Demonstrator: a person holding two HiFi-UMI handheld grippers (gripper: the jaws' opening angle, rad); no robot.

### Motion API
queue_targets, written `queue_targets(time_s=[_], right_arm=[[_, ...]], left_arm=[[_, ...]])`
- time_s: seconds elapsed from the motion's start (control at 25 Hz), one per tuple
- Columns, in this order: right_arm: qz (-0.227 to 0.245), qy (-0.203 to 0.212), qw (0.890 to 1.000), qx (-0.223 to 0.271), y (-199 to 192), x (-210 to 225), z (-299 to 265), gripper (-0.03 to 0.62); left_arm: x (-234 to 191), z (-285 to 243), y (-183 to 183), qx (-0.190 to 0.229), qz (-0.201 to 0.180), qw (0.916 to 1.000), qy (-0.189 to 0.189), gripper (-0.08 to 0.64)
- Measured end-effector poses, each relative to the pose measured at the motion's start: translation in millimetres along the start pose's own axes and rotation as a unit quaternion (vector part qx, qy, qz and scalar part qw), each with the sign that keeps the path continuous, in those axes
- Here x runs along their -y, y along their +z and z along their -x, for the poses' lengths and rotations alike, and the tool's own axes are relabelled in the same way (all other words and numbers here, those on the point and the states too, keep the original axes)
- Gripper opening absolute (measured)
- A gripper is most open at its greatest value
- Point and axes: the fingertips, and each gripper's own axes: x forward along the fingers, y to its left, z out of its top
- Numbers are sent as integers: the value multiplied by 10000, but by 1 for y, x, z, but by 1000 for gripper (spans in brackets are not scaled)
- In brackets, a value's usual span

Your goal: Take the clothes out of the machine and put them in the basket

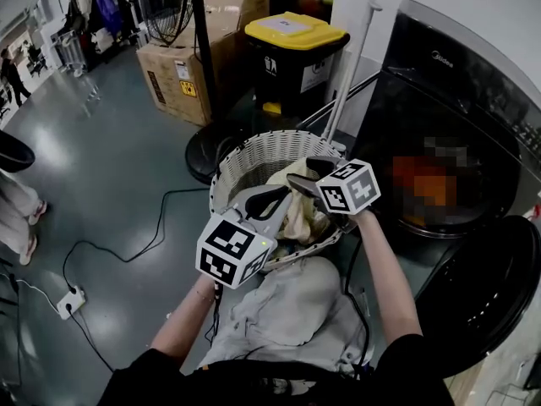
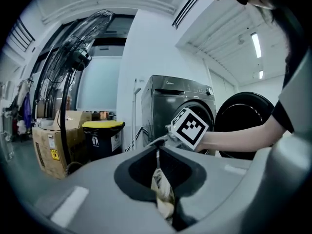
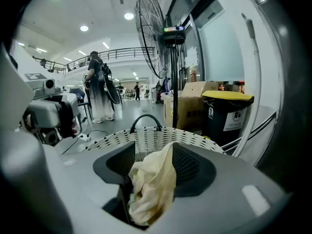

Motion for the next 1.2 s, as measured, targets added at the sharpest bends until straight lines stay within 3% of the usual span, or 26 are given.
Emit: queue_targets(time_s=[0.28, 0.6, 0.76, 0.92, 1.04, 1.2], right_arm=[[-98, -477, 9966, 660, 22, 31, 56, 244], [-537, -1350, 9837, 1058, -4, 72, 138, 236], [-1008, -1854, 9675, 1394, -20, 99, 184, 236], [-1504, -2566, 9418, 1569, -54, 149, 230, 236], [-1700, -3185, 9225, 1362, -92, 198, 260, 250], [-1748, -3723, 9083, 758, -139, 252, 279, 278]], left_arm=[[12, -16, 8, 97, 20, 9997, -216, 18], [56, -52, 23, 275, 50, 9958, -876, 18], [82, -71, 37, 381, 45, 9912, -1270, 18], [108, -95, 45, 361, -137, 9877, -1518, 18], [125, -118, 50, 336, -261, 9857, -1632, 18], [150, -143, 49, 232, -301, 9808, -1915, 18]])
